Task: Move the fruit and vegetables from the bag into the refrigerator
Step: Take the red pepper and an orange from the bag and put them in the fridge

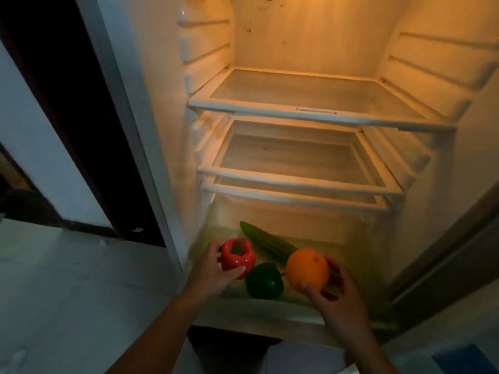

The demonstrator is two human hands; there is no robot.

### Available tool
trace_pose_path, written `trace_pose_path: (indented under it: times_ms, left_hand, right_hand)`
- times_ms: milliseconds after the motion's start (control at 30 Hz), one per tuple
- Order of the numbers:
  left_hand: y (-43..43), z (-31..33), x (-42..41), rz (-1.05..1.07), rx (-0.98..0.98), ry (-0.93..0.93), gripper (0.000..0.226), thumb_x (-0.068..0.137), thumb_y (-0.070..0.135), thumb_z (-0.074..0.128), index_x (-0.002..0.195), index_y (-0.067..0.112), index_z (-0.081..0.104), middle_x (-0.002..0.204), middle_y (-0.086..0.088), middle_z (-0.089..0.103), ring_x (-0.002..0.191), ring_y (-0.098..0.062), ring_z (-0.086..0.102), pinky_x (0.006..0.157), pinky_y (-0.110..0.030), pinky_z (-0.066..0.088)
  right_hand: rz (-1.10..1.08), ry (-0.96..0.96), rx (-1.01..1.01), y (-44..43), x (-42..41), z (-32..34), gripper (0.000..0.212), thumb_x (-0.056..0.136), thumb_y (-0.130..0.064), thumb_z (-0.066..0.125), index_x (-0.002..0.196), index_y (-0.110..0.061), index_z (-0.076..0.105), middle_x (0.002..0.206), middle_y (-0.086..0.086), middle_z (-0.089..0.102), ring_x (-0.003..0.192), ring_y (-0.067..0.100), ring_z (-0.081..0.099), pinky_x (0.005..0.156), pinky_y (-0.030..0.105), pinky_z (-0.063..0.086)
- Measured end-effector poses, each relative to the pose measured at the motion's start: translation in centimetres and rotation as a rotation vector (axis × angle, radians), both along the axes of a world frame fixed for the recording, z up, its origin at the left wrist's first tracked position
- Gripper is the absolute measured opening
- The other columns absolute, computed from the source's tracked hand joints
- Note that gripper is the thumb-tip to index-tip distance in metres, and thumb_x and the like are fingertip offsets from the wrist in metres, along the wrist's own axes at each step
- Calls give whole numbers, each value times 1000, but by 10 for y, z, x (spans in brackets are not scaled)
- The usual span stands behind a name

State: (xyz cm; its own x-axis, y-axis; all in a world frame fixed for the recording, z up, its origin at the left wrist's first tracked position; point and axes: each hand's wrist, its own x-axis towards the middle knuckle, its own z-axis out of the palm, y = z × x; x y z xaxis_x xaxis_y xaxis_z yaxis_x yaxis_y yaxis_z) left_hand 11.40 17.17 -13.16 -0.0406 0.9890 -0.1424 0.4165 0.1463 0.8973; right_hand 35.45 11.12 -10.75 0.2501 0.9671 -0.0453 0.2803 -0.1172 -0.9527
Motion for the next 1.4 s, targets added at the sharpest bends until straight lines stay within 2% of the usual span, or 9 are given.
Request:
trace_pose_path:
  times_ms: [300,533,700,833,967,1133,1233,1333,1400]
  left_hand:
    - [42,-41,-1,-96,-162,83,63,62,12,84,105,25,40,109,1,51,109,-25,54,96,-47,46]
    - [43,-56,-5,-131,-220,188,74,63,10,84,125,6,44,123,-14,53,112,-30,54,95,-44,47]
    - [43,-53,-5,-141,-234,262,83,68,15,81,137,7,36,137,-15,44,121,-30,48,99,-42,45]
    - [36,-35,0,-152,-84,227,62,77,19,74,131,13,44,129,-5,47,117,-22,48,93,-29,41]
    - [34,3,6,-179,23,55,42,80,25,71,115,33,49,121,6,53,113,-11,51,92,-28,42]
    - [37,73,4,-209,251,-83,39,83,26,67,110,48,50,120,28,46,114,10,43,90,-21,42]
    - [50,98,1,-155,418,35,40,84,25,65,116,46,51,118,34,44,114,11,42,94,-18,40]
    - [70,111,1,-127,625,355,43,85,27,64,126,30,49,128,19,44,120,-4,41,103,-29,37]
    - [86,111,2,-138,620,510,50,87,32,60,134,26,42,141,8,38,131,-10,32,109,-30,29]
  right_hand:
    - [69,-22,-77,14,0,-13,62,68,-24,82,114,-44,45,125,-9,41,113,15,48,69,15,46]
    - [96,-89,-131,19,-11,-20,64,69,-31,81,118,-42,42,124,-13,39,110,9,46,72,16,44]
    - [142,-115,-100,24,-18,-18,65,70,-29,81,121,-40,41,125,-11,42,112,9,47,74,15,45]
    - [142,-109,-77,29,-18,-11,65,69,-27,81,119,-41,42,124,-12,42,111,10,47,75,16,47]
    - [131,-114,-19,38,-16,5,63,69,-27,81,118,-39,45,125,-10,42,108,8,48,68,12,44]
    - [110,-112,116,55,-14,41,61,65,-30,83,113,-44,47,120,-20,40,113,9,47,77,21,49]
    - [131,-117,172,67,-14,66,65,66,-29,82,115,-47,45,121,-22,39,115,8,44,82,27,49]
    - [113,-137,204,79,-15,83,67,67,-28,82,120,-44,43,126,-18,37,119,10,42,83,28,48]
    - [99,-155,227,86,-16,90,67,68,-27,81,120,-43,41,126,-18,36,118,10,41,78,22,46]
